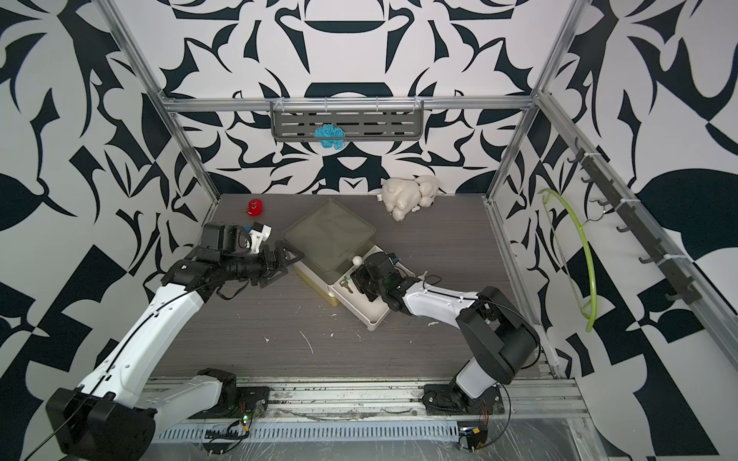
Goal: Take the keys out of the drawer
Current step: Adjust the drawer in the storage box.
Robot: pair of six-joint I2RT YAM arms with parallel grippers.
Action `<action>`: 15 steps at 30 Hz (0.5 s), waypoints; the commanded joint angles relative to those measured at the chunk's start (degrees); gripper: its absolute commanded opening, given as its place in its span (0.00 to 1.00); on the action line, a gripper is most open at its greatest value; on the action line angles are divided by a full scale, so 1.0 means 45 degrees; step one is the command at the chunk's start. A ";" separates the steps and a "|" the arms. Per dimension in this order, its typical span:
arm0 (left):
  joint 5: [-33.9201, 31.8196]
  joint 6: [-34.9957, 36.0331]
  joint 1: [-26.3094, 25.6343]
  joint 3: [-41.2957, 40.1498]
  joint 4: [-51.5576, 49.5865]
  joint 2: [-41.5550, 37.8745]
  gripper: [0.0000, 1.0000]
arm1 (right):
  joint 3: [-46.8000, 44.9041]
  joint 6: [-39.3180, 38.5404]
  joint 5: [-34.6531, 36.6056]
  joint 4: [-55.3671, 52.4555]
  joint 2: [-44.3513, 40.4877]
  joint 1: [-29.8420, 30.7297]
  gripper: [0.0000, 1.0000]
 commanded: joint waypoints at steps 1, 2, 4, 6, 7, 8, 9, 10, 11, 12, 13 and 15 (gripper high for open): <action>0.0213 -0.0061 0.0053 -0.0256 0.0335 0.0063 0.99 | -0.0085 -0.0398 0.0022 -0.1934 -0.0418 -0.0338 0.00; 0.0242 -0.0101 0.0054 -0.0283 0.0396 0.0064 0.99 | 0.0084 -0.0807 0.0043 -0.2410 -0.0755 -0.0414 0.00; 0.0241 -0.0178 0.0064 -0.0324 0.0503 0.0072 0.99 | 0.0663 -0.1800 0.0164 -0.3913 -0.1443 -0.0514 0.00; 0.0240 -0.0248 0.0064 -0.0332 0.0609 0.0077 0.99 | 0.1250 -0.2691 0.0335 -0.5463 -0.2148 -0.0600 0.02; 0.0240 -0.0274 0.0064 -0.0342 0.0688 0.0113 0.99 | 0.1523 -0.3072 0.0423 -0.6442 -0.2580 -0.0658 0.05; 0.0252 -0.0307 0.0064 -0.0338 0.0762 0.0160 0.99 | 0.1740 -0.3339 0.0496 -0.7252 -0.2990 -0.0681 0.09; 0.0262 -0.0332 0.0064 -0.0337 0.0827 0.0190 0.99 | 0.1895 -0.3568 0.0602 -0.7880 -0.3320 -0.0681 0.13; 0.0263 -0.0371 0.0063 -0.0333 0.0935 0.0242 0.99 | 0.2029 -0.3713 0.0744 -0.8656 -0.3740 -0.0683 0.17; 0.0277 -0.0395 0.0064 -0.0336 0.1046 0.0290 0.99 | 0.2111 -0.3766 0.0831 -0.9450 -0.4137 -0.0700 0.24; 0.0282 -0.0415 0.0063 -0.0310 0.1135 0.0367 0.99 | 0.2150 -0.3838 0.0910 -0.9996 -0.4492 -0.0732 0.30; 0.0296 -0.0434 0.0040 -0.0284 0.1242 0.0464 0.99 | 0.2216 -0.3937 0.1047 -1.0624 -0.4903 -0.0722 0.35; 0.0340 -0.0526 0.0026 -0.0222 0.1456 0.0641 0.99 | 0.2340 -0.4023 0.1204 -1.1841 -0.5494 -0.0823 0.44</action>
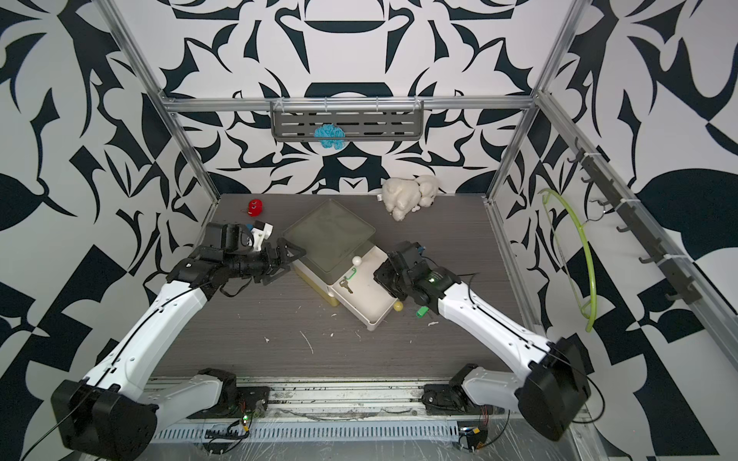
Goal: Take the keys out of the drawer
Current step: Adjust the drawer in the storage box.
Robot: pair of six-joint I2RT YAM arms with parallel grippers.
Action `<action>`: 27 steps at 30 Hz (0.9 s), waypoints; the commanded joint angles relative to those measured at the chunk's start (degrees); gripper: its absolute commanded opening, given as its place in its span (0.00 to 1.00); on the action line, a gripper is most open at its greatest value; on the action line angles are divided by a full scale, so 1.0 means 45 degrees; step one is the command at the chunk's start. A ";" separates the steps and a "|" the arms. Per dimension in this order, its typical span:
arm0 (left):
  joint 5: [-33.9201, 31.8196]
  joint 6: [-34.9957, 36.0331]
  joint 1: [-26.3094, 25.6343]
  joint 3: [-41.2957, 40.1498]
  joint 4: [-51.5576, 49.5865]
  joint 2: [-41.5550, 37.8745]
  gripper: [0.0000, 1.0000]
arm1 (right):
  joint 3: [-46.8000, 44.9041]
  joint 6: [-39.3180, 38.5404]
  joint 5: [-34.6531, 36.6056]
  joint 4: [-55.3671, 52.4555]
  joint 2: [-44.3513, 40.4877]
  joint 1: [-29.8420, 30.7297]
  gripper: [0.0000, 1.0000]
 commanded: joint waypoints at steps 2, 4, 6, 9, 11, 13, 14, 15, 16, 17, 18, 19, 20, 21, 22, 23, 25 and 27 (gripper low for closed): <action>0.0230 -0.0115 -0.0066 0.0108 0.0704 0.0422 0.99 | 0.0472 -0.0858 0.0253 -0.4181 -0.0908 -0.0493 0.49; 0.0110 -0.0115 -0.0251 0.0277 0.0834 0.0566 0.99 | 0.0288 -0.1031 -0.0411 -0.4545 -0.0843 -0.0959 0.50; -0.0026 -0.0077 -0.0476 0.0509 0.0838 0.0680 0.99 | 0.0151 -0.1100 -0.0936 -0.4534 -0.0653 -0.1260 0.51; -0.0241 -0.0046 -0.0702 0.0718 0.0833 0.0695 0.99 | 0.0294 -0.1389 -0.0962 -0.4382 -0.0197 -0.1375 0.51; -0.0291 -0.0076 -0.0722 0.0745 0.0836 0.0619 0.99 | 0.0465 -0.1567 -0.1067 -0.4087 0.0234 -0.1456 0.51; -0.0317 -0.0076 -0.0722 0.0755 0.0785 0.0546 0.99 | 0.0604 -0.1724 -0.1188 -0.3843 0.0672 -0.1500 0.51; -0.0337 -0.0076 -0.0722 0.0773 0.0774 0.0495 0.99 | 0.0682 -0.1852 -0.1289 -0.3716 0.0962 -0.1547 0.51; -0.0352 -0.0090 -0.0747 0.0795 0.0777 0.0461 0.99 | 0.0742 -0.1958 -0.1358 -0.3668 0.1219 -0.1561 0.51; -0.0390 -0.0086 -0.0752 0.0841 0.0763 0.0403 0.99 | 0.0778 -0.2055 -0.1425 -0.3657 0.1512 -0.1610 0.50; -0.0432 -0.0059 -0.0789 0.0926 0.0727 0.0384 0.99 | 0.0773 -0.2156 -0.1501 -0.3646 0.1755 -0.1665 0.50; -0.0500 -0.0020 -0.0827 0.1012 0.0692 0.0363 0.99 | 0.0759 -0.2215 -0.1563 -0.3628 0.1922 -0.1706 0.48; -0.0546 0.0030 -0.0883 0.1130 0.0678 0.0390 0.99 | 0.0693 -0.2280 -0.1565 -0.3599 0.2017 -0.1715 0.46; -0.0590 0.0094 -0.0978 0.1272 0.0679 0.0426 0.99 | 0.0590 -0.2307 -0.1527 -0.3525 0.2041 -0.1734 0.42; -0.0637 0.0155 -0.1074 0.1382 0.0663 0.0496 0.99 | 0.0428 -0.2306 -0.1505 -0.3483 0.2005 -0.1770 0.37; -0.0703 0.0212 -0.1191 0.1527 0.0620 0.0588 0.99 | 0.0198 -0.2272 -0.1494 -0.3420 0.1903 -0.1843 0.29; -0.0744 0.0253 -0.1328 0.1672 0.0573 0.0716 0.99 | -0.0046 -0.2212 -0.1556 -0.3351 0.1772 -0.1936 0.24; -0.0848 0.0314 -0.1610 0.1898 0.0533 0.0911 0.99 | -0.0573 -0.2152 -0.1603 -0.3095 0.1421 -0.2056 0.14; -0.0978 0.0352 -0.1893 0.2057 0.0533 0.1098 0.99 | -0.0998 -0.2111 -0.1557 -0.3019 0.1123 -0.2171 0.04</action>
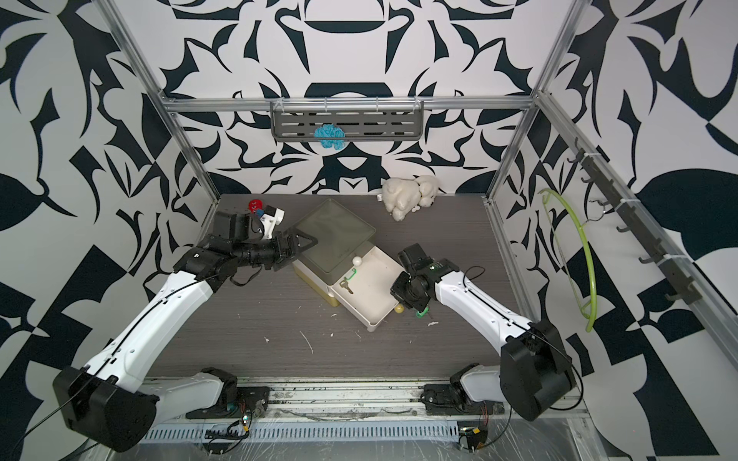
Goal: Take the keys out of the drawer
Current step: Adjust the drawer in the storage box.
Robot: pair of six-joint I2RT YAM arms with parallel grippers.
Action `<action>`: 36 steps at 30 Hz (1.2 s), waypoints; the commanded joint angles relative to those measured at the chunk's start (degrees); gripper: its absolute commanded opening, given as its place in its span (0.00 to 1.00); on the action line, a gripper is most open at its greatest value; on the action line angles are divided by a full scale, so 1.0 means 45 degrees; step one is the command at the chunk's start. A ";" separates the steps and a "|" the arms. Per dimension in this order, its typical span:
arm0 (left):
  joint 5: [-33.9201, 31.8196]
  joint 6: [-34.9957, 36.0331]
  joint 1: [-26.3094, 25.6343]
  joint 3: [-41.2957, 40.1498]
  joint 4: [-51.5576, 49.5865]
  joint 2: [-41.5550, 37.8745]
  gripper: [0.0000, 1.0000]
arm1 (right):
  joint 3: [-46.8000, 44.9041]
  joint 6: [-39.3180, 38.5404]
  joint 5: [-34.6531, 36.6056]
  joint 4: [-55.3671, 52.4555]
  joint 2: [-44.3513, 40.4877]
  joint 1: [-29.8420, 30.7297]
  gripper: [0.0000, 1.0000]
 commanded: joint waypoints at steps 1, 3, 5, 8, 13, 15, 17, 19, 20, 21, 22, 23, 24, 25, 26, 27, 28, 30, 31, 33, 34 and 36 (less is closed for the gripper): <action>-0.0293 0.0334 -0.0423 0.0456 -0.0140 0.0404 0.99 | -0.0745 -0.0529 -0.0161 -0.0066 -0.0661 -0.0187 0.00; -0.0378 0.0353 -0.0649 0.0515 -0.0128 0.0570 0.99 | -0.1142 -0.0581 -0.0189 0.0025 -0.0784 -0.0315 0.00; -0.0400 0.0335 -0.0788 0.0506 -0.0099 0.0674 0.99 | -0.1513 -0.0564 -0.0250 0.0109 -0.0898 -0.0390 0.00; -0.0459 0.0315 -0.0872 0.0467 -0.0049 0.0677 0.99 | -0.1705 -0.0489 -0.0235 0.0248 -0.1168 -0.0395 0.00; -0.0527 0.0296 -0.0892 0.0369 -0.0041 0.0609 0.99 | -0.1011 -0.0547 -0.0220 0.0191 -0.1259 -0.0395 0.00; -0.0556 0.0295 -0.0892 0.0330 -0.0050 0.0549 0.99 | -0.0835 -0.0533 -0.0217 0.0059 -0.1143 -0.0395 0.00; -0.0556 0.0349 -0.0892 0.0310 -0.0148 0.0473 0.99 | -0.0651 -0.0460 -0.0362 0.0163 -0.1083 -0.0325 0.03; -0.0642 0.0427 -0.0892 0.0256 -0.0279 0.0357 0.99 | -0.0428 -0.0403 -0.0368 0.0235 -0.1147 -0.0221 0.07; -0.0682 0.0449 -0.0892 0.0217 -0.0310 0.0287 0.99 | -0.0274 -0.0390 -0.0365 0.0265 -0.1177 -0.0200 0.09; -0.0719 0.0466 -0.0892 0.0176 -0.0352 0.0240 0.99 | -0.0144 -0.0401 -0.0364 0.0267 -0.1178 -0.0200 0.12; -0.0758 0.0471 -0.0892 0.0138 -0.0391 0.0180 0.99 | 0.0042 -0.0418 -0.0374 0.0231 -0.1183 -0.0186 0.16; -0.0817 0.0490 -0.0891 0.0069 -0.0416 0.0128 0.99 | 0.0226 -0.0445 -0.0366 0.0209 -0.1197 -0.0152 0.22; -0.0846 0.0475 -0.0874 0.0004 -0.0406 0.0078 0.99 | 0.0357 -0.0502 -0.0408 0.0233 -0.1207 -0.0124 0.32; -0.0849 0.0473 -0.0872 -0.0031 -0.0391 0.0049 0.99 | 0.0491 -0.0538 -0.0403 0.0219 -0.1198 -0.0103 0.34; -0.0866 0.0471 -0.0877 -0.0095 -0.0401 0.0012 0.99 | 0.0647 -0.0576 -0.0424 0.0147 -0.1178 -0.0084 0.34; -0.0868 0.0483 -0.0882 -0.0137 -0.0412 -0.0006 0.99 | 0.0813 -0.0653 -0.0434 0.0026 -0.1161 -0.0075 0.35; -0.0868 0.0491 -0.0872 -0.0151 -0.0410 -0.0007 0.99 | 0.0936 -0.0721 -0.0411 -0.0090 -0.1177 -0.0063 0.36; -0.0881 0.0527 -0.0872 -0.0215 -0.0440 -0.0066 0.99 | 0.1288 -0.0914 -0.0246 -0.0500 -0.1281 -0.0045 0.37; -0.0906 0.0549 -0.0863 -0.0254 -0.0468 -0.0107 0.99 | 0.1584 -0.1082 0.0005 -0.0800 -0.1381 -0.0007 0.38; -0.0937 0.0588 -0.0834 -0.0343 -0.0525 -0.0212 0.99 | 0.2417 -0.1610 0.0625 -0.1596 -0.1499 0.0195 0.40; -0.0954 0.0608 -0.0799 -0.0390 -0.0528 -0.0263 0.99 | 0.2828 -0.1837 0.0778 -0.1978 -0.1430 0.0290 0.40; -0.0927 0.0627 -0.0722 -0.0523 -0.0547 -0.0385 0.99 | 0.3711 -0.2329 0.0867 -0.2815 -0.0999 0.0630 0.40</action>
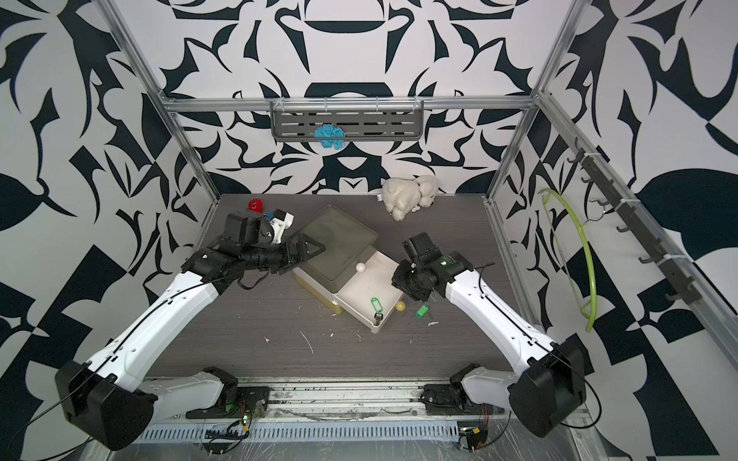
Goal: Take the keys out of the drawer
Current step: Adjust the drawer in the storage box, then pick up the key from the drawer.
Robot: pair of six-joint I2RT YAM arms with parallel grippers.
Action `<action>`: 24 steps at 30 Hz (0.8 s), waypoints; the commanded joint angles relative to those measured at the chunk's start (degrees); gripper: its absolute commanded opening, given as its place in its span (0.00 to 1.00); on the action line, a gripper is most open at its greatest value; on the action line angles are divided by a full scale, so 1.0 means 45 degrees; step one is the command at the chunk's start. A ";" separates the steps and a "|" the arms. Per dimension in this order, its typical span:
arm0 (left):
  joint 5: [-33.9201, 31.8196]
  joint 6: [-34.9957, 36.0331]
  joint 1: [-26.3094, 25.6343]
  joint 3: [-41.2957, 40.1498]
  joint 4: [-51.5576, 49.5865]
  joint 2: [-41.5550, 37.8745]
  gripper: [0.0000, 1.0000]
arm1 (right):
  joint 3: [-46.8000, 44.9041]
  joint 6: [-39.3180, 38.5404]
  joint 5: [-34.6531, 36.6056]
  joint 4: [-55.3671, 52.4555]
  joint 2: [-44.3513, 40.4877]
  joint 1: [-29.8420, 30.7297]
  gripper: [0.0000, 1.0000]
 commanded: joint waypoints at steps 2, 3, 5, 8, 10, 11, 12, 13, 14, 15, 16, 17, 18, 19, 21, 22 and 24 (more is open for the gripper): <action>-0.0025 0.0297 0.0204 -0.0517 -0.0258 -0.0506 0.99 | 0.2145 -0.1329 0.0427 -0.1917 0.0696 0.0868 0.40; 0.0011 0.0279 0.0260 -0.0558 -0.0256 -0.0549 0.99 | 0.2601 -0.1439 0.0312 -0.2310 0.1157 0.1149 0.40; 0.0111 0.0312 0.0357 -0.0589 -0.0319 -0.0603 0.99 | 0.3426 -0.1577 0.0144 -0.3026 0.2083 0.1732 0.40; 0.0076 0.0447 0.0456 -0.0615 -0.0505 -0.0742 0.99 | 0.4343 -0.1689 0.0123 -0.3849 0.3261 0.2411 0.41; -0.0007 0.0538 0.0500 -0.0601 -0.0663 -0.0865 0.99 | 0.4456 -0.1487 0.0002 -0.4128 0.3673 0.2622 0.42; -0.0102 0.0614 0.0537 -0.0599 -0.0837 -0.0958 0.99 | 0.4403 -0.1299 0.0115 -0.4177 0.3712 0.2741 0.42; -0.0231 0.0681 0.0539 -0.0601 -0.0962 -0.1061 0.99 | 0.4326 -0.1104 0.0228 -0.4195 0.3683 0.2856 0.42; -0.0383 0.0771 0.0549 -0.0647 -0.1126 -0.1230 0.99 | 0.4216 -0.0883 0.0317 -0.4193 0.3589 0.2926 0.45; -0.0578 0.0855 0.0559 -0.0690 -0.1272 -0.1395 0.99 | 0.4046 -0.0673 0.0393 -0.4162 0.3500 0.2983 0.50; -0.0729 0.0910 0.0573 -0.0773 -0.1371 -0.1537 0.99 | 0.3889 -0.0425 0.0404 -0.4136 0.3423 0.3041 0.52; -0.0934 0.0940 0.0578 -0.0878 -0.1469 -0.1742 0.99 | 0.3706 -0.0257 0.0277 -0.4139 0.3403 0.3053 0.53; -0.1075 0.0942 0.0595 -0.0992 -0.1538 -0.1905 0.99 | 0.3522 -0.0136 0.0194 -0.4119 0.3422 0.3108 0.53; -0.1192 0.0942 0.0598 -0.1114 -0.1583 -0.2049 0.99 | 0.3389 0.0012 0.0150 -0.4106 0.3439 0.3185 0.53; -0.1298 0.0942 0.0615 -0.1235 -0.1631 -0.2197 0.99 | 0.3176 0.0182 0.0048 -0.3996 0.3447 0.3255 0.53; -0.1455 0.0923 0.0651 -0.1412 -0.1714 -0.2340 0.99 | 0.2790 0.0588 -0.0054 -0.3749 0.3389 0.3322 0.53; -0.1477 0.0922 0.0675 -0.1472 -0.1732 -0.2396 0.99 | 0.2561 0.0768 -0.0069 -0.3567 0.3343 0.3345 0.52; -0.1511 0.0922 0.0731 -0.1561 -0.1741 -0.2421 0.99 | 0.2160 0.0989 -0.0067 -0.3200 0.3368 0.3346 0.50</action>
